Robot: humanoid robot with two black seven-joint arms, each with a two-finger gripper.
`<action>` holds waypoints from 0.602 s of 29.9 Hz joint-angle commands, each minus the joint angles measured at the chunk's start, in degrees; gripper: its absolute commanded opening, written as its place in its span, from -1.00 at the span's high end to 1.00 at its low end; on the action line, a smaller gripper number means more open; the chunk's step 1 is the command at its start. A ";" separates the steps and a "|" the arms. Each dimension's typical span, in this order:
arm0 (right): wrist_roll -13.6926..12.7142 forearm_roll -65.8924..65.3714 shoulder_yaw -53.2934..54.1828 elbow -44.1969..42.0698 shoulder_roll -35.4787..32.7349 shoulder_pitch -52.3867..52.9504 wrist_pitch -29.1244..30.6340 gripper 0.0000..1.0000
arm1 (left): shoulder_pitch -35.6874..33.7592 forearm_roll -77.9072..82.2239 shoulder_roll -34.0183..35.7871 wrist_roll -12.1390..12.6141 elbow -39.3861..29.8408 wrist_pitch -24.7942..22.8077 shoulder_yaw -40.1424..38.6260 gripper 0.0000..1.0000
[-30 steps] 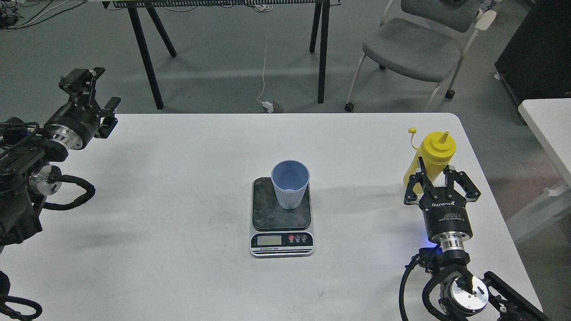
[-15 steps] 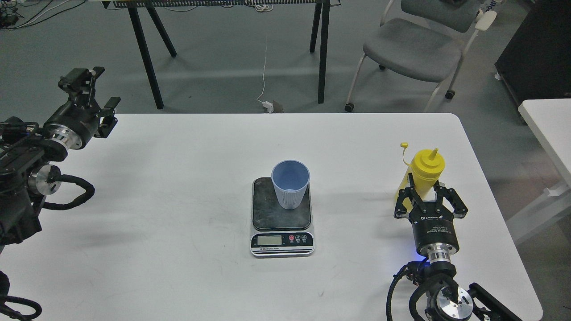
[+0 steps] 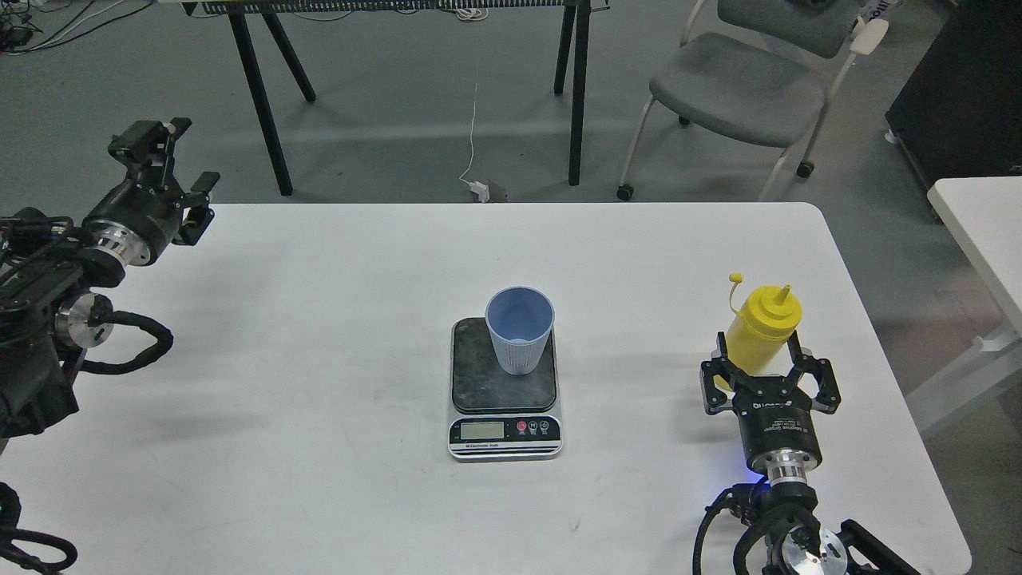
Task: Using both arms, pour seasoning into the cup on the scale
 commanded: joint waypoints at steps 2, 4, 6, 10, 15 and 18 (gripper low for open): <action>0.00 0.08 -0.15 0.52 -0.09 -1.10 0.00 -0.98 | -0.11 0.00 -0.04 0.00 -0.07 -0.08 -0.09 -0.63; 0.00 0.08 -0.24 1.31 -0.53 -2.06 0.00 -0.98 | -0.20 0.00 -0.04 0.00 -0.16 -0.08 -0.17 -0.63; 0.00 0.08 -0.15 3.15 -0.79 -3.99 0.00 -0.98 | -0.46 0.00 -0.22 0.00 -0.16 0.00 -0.09 -0.63; 0.00 0.08 -0.07 6.75 -5.18 -8.30 0.00 -0.98 | -0.64 0.00 -0.39 0.00 -0.16 0.01 -0.35 -0.63; 0.00 -0.09 -0.15 8.96 -14.65 -11.47 0.00 -0.98 | -1.70 0.00 -0.39 0.00 -0.34 -0.08 -0.35 -0.63; 0.00 -0.70 -0.41 8.08 -21.87 -10.95 0.00 -0.98 | -2.31 0.00 -0.39 0.00 -0.34 -0.08 -0.35 -0.63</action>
